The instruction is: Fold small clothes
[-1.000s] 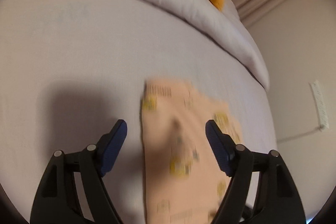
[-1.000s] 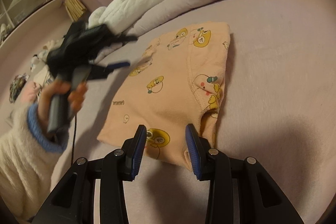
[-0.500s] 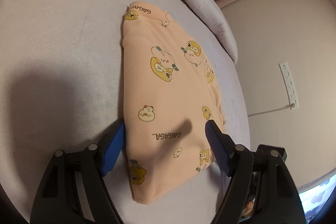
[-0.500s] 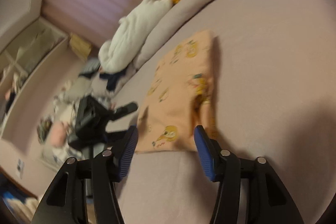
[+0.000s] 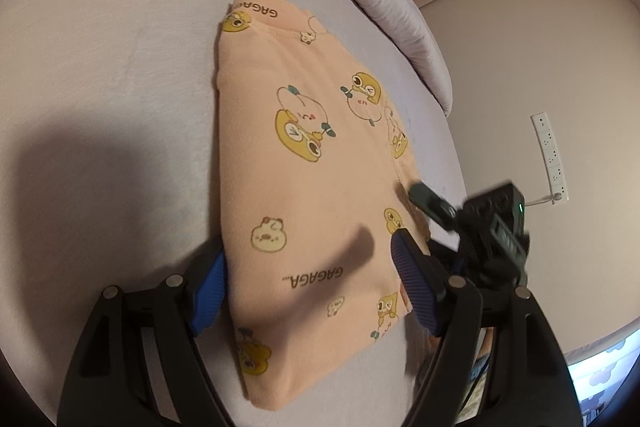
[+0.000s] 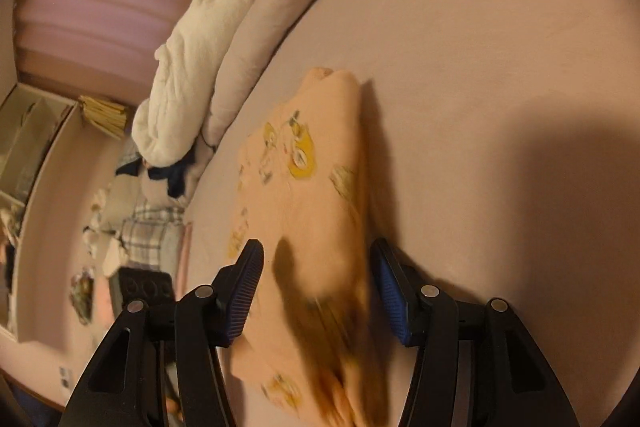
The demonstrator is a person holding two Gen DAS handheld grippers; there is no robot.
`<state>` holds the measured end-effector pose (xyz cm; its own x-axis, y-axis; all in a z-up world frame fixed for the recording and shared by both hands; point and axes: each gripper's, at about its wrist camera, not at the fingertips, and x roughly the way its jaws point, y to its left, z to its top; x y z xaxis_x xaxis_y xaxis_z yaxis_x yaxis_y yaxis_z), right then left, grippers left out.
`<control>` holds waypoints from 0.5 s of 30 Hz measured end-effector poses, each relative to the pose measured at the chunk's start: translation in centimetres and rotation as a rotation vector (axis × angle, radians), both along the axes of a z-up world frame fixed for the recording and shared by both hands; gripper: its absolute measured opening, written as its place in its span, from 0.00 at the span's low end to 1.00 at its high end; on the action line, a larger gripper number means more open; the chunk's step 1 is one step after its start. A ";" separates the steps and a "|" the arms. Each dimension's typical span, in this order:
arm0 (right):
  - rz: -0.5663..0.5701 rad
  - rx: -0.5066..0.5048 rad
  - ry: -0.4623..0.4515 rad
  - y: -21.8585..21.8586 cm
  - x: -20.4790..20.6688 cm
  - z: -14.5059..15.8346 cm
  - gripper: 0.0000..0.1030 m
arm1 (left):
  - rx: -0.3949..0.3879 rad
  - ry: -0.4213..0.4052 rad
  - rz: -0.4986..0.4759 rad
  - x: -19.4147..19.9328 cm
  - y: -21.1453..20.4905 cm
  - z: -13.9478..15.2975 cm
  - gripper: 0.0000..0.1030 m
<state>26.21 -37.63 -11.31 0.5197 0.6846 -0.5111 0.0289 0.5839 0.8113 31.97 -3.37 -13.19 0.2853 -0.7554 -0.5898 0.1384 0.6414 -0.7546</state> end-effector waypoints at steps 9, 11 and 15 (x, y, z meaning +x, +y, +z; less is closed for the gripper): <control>0.055 -0.062 -0.029 1.9 1.2 -0.1 0.48 | -0.005 -0.002 -0.006 1.7 -1.5 -0.2 0.74; 0.057 -0.093 -0.053 2.3 1.0 -0.1 0.44 | 0.020 -0.016 -0.002 1.8 -2.2 0.0 0.74; 0.054 -0.139 -0.090 2.6 0.6 0.0 0.33 | 0.104 -0.041 0.015 1.4 -2.4 0.1 0.51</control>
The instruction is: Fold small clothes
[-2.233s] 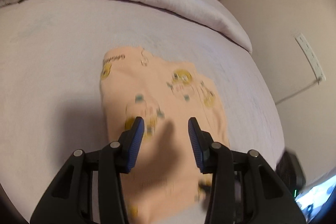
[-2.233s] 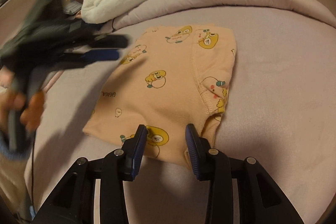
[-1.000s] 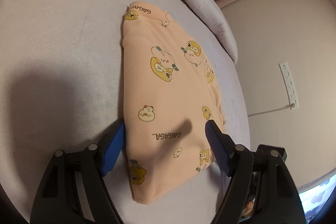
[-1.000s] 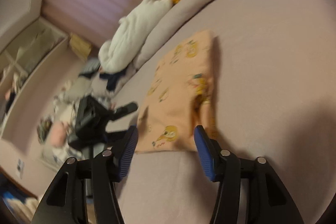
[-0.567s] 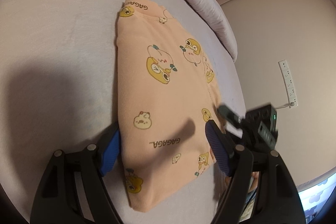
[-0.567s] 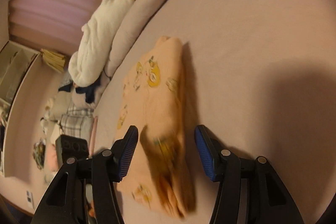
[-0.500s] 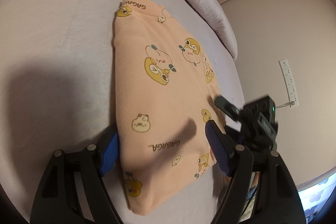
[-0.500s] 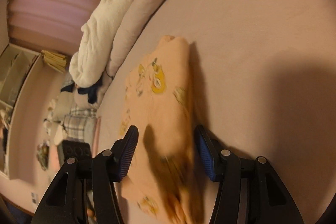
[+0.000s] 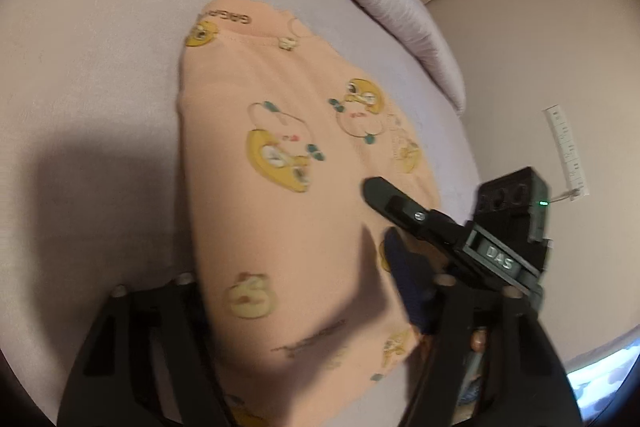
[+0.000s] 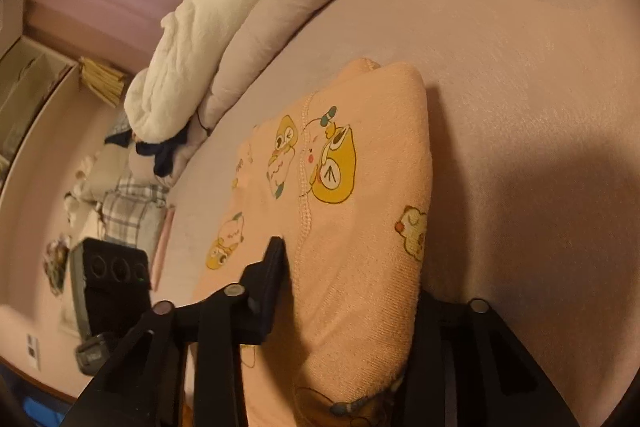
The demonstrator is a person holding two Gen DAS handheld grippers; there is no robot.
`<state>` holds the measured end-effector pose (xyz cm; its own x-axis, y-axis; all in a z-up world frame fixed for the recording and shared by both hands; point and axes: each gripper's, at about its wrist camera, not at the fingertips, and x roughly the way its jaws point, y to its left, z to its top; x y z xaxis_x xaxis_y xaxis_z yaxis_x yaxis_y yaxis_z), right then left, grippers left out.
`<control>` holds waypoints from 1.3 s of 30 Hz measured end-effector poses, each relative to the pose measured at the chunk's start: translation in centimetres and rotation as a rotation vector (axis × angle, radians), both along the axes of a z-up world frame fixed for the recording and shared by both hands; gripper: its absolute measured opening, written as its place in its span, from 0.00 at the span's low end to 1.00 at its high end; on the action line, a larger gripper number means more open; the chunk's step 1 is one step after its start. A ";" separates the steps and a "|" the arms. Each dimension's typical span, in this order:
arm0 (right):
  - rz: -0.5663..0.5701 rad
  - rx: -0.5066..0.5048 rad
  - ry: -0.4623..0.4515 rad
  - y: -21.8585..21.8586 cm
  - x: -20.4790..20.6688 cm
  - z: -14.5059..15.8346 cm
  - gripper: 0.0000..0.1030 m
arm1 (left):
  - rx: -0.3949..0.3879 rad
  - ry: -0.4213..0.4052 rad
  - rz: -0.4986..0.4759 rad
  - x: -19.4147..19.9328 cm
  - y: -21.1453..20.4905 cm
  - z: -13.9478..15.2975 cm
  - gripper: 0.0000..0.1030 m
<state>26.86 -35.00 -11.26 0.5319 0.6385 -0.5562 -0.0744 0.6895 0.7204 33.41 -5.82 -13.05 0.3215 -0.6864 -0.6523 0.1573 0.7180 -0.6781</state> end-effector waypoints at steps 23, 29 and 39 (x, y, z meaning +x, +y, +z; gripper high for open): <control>0.062 -0.150 -0.154 5.7 -12.7 3.1 0.23 | 0.194 -0.082 0.014 -13.9 2.9 2.3 0.36; 0.098 -0.171 -0.174 7.6 -15.5 4.0 0.23 | 0.210 -0.095 0.032 -17.6 3.9 2.6 0.36; 0.155 -0.184 -0.162 9.7 -18.6 4.4 0.23 | 0.205 -0.098 0.068 -20.4 3.5 2.4 0.36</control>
<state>8.30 -25.28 -6.86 0.5275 0.6155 -0.5856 -0.2930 0.7788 0.5546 12.99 -2.36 -10.65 0.4307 -0.5175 -0.7394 0.1617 0.8503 -0.5009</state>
